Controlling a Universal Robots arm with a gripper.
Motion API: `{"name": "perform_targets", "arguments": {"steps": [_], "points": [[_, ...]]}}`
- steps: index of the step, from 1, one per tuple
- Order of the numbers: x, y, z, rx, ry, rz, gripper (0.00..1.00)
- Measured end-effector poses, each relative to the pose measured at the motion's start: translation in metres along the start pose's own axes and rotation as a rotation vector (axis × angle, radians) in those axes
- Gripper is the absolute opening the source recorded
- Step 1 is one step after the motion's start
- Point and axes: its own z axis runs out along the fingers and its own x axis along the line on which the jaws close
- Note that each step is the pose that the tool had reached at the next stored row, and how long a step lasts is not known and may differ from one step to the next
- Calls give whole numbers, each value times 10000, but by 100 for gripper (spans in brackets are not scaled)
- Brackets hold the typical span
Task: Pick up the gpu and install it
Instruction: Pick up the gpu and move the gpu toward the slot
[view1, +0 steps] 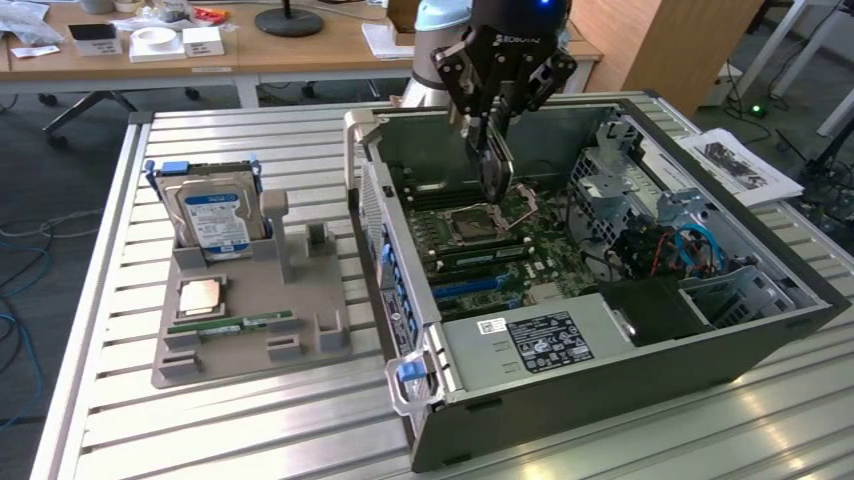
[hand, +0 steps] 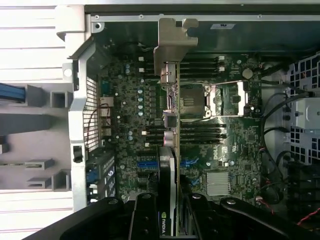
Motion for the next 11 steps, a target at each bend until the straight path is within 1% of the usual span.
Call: {"name": "perform_targets", "arguments": {"steps": [11], "points": [[-336, 18, 10, -1, -1, -1, 27]]}}
